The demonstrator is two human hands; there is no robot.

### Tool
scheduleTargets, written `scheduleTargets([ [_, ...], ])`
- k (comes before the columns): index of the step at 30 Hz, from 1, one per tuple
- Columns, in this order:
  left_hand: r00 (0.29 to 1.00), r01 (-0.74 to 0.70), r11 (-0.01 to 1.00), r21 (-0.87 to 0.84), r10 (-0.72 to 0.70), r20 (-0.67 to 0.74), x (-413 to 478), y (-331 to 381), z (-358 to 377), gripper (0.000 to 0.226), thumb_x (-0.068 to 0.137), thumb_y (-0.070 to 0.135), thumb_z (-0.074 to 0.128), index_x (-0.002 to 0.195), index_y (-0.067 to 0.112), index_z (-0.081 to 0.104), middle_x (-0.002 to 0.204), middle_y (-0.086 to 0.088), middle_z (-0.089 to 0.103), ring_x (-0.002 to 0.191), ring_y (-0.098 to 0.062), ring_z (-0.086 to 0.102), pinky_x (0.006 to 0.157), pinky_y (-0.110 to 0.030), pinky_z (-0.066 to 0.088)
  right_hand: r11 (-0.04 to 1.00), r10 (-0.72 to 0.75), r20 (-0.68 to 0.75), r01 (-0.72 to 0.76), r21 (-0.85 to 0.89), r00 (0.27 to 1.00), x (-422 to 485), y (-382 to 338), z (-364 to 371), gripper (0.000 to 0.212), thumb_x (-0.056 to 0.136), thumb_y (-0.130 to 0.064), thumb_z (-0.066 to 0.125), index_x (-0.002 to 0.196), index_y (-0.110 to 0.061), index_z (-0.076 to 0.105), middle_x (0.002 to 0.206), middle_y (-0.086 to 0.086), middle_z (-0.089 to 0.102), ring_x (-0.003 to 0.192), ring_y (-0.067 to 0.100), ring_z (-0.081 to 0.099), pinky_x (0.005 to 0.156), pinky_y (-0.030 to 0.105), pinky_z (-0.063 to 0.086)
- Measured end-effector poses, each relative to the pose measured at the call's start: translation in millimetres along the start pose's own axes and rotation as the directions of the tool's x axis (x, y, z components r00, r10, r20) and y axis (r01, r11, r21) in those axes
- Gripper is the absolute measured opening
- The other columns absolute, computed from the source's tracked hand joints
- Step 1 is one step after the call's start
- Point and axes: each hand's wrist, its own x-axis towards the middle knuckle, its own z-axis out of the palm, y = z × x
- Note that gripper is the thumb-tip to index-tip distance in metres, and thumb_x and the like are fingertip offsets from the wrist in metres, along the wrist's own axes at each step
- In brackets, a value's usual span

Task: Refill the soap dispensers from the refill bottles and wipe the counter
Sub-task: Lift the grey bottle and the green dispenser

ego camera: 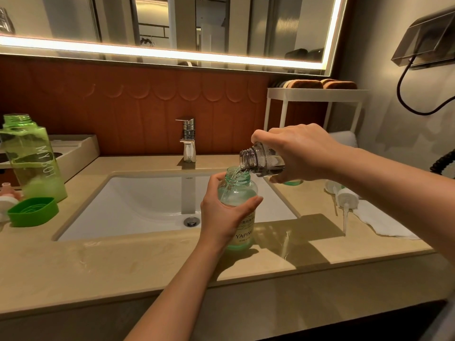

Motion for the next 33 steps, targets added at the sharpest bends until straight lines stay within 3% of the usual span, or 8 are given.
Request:
scheduleTargets([
  [10,1.0,0.0,1.0,0.006,0.0,0.015,-0.4,0.7,-0.3,0.057,0.051,0.036,0.081,0.098,0.035,0.048,0.101,0.014,0.06,0.095,-0.004,0.059,0.078,-0.021,0.051,1.0,-0.006,-0.003,0.006,-0.012,1.0,0.6,0.2,-0.3,0.082,0.07,-0.053,0.072,0.132,-0.026,0.026,0.109,-0.001,0.06,0.091,0.019,0.058,0.06,0.027,0.049],
  [19,0.999,0.003,0.999,0.04,-0.005,0.054,-0.5,0.8,-4.4,0.061,0.056,0.02,0.087,0.098,0.038,0.046,0.1,0.019,0.057,0.09,0.008,0.056,0.074,-0.009,0.047,1.0,-0.004,-0.009,0.004,-0.007,1.0,1.6,0.4,1.0,0.082,0.068,-0.054,0.073,0.13,-0.027,0.027,0.105,-0.001,0.06,0.088,0.02,0.059,0.061,0.031,0.052],
  [24,0.997,0.008,0.999,0.044,-0.011,0.072,-0.6,1.4,-5.4,0.066,0.056,0.02,0.087,0.103,0.036,0.045,0.105,0.017,0.056,0.099,-0.004,0.056,0.081,-0.021,0.049,1.0,-0.002,-0.005,0.002,-0.006,1.0,1.6,0.3,0.3,0.082,0.068,-0.053,0.073,0.131,-0.026,0.028,0.105,0.0,0.059,0.087,0.02,0.058,0.061,0.03,0.052],
  [29,0.997,0.011,0.999,0.052,-0.015,0.079,-1.5,2.6,-5.6,0.065,0.056,0.019,0.087,0.102,0.038,0.044,0.102,0.022,0.055,0.094,0.004,0.055,0.078,-0.015,0.048,1.0,-0.008,-0.006,0.008,-0.013,1.0,1.4,0.2,-0.2,0.082,0.07,-0.052,0.073,0.132,-0.026,0.027,0.107,-0.001,0.059,0.088,0.019,0.058,0.06,0.028,0.05],
  [33,0.997,0.009,0.998,0.061,-0.014,0.08,-1.2,2.5,-5.8,0.068,0.057,0.019,0.087,0.107,0.033,0.044,0.104,0.021,0.053,0.098,-0.001,0.054,0.081,-0.02,0.048,1.0,-0.011,-0.009,0.01,-0.013,1.0,2.0,0.4,-0.4,0.081,0.07,-0.052,0.073,0.132,-0.026,0.028,0.108,0.0,0.059,0.09,0.019,0.058,0.06,0.028,0.05],
])
